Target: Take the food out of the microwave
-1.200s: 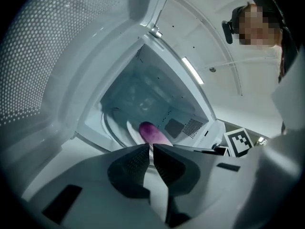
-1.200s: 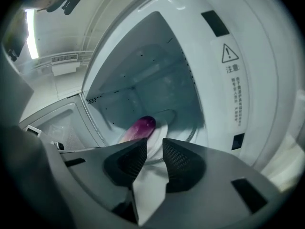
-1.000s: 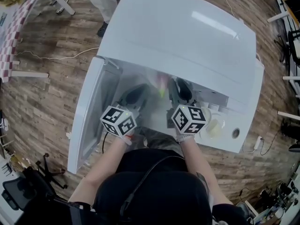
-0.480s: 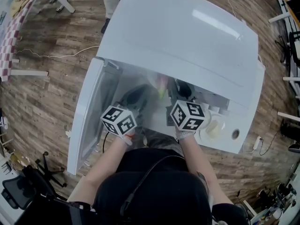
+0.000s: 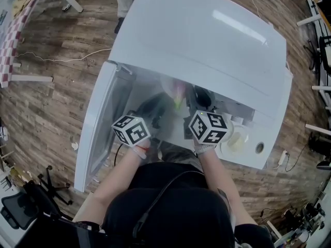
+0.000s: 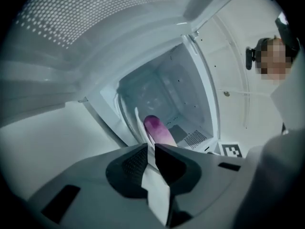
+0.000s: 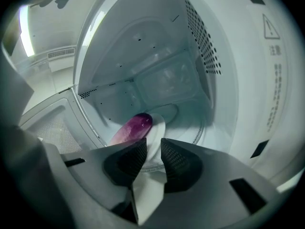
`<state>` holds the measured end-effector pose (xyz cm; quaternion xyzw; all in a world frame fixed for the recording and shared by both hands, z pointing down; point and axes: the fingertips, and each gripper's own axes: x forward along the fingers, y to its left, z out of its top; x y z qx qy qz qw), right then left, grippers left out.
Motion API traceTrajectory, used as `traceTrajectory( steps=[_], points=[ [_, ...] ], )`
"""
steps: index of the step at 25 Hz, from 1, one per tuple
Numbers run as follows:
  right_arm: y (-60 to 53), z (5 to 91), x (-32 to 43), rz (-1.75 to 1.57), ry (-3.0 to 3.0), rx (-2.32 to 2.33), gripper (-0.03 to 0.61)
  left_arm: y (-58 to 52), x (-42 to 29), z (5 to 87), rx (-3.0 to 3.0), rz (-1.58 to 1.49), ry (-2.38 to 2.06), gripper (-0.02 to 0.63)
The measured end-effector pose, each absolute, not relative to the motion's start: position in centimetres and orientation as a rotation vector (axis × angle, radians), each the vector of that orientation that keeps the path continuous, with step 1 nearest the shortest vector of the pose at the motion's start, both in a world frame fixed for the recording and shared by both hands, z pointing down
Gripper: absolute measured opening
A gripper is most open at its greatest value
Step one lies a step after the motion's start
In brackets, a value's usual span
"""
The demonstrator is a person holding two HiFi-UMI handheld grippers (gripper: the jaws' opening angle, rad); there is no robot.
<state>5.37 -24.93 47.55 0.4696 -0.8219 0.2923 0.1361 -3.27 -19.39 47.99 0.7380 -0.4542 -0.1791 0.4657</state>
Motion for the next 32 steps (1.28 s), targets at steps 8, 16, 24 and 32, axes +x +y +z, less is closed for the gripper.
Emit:
traceTrajectory(
  steps=[8,16,24,32],
  points=[
    [-24.7,47.4,5.1,0.872,-2.399,1.331,0.104,-19.4,-3.4,48.1,1.724,-0.529,-1.068,0.077],
    [-24.2,47.1,5.1,0.897,-2.43,1.302,0.101,-19.6,-2.8,47.9,1.69,-0.58,-0.978,0.077],
    [-23.6,46.8,5.2,0.949,-2.441,1.301,0.1,-19.3,-2.4,47.8,1.675,-0.582,-0.943,0.075],
    [-23.0,46.9,5.2,0.959,-2.453,1.28,0.1,-18.7,-1.8,47.8,1.639,-0.588,-0.903,0.069]
  ],
)
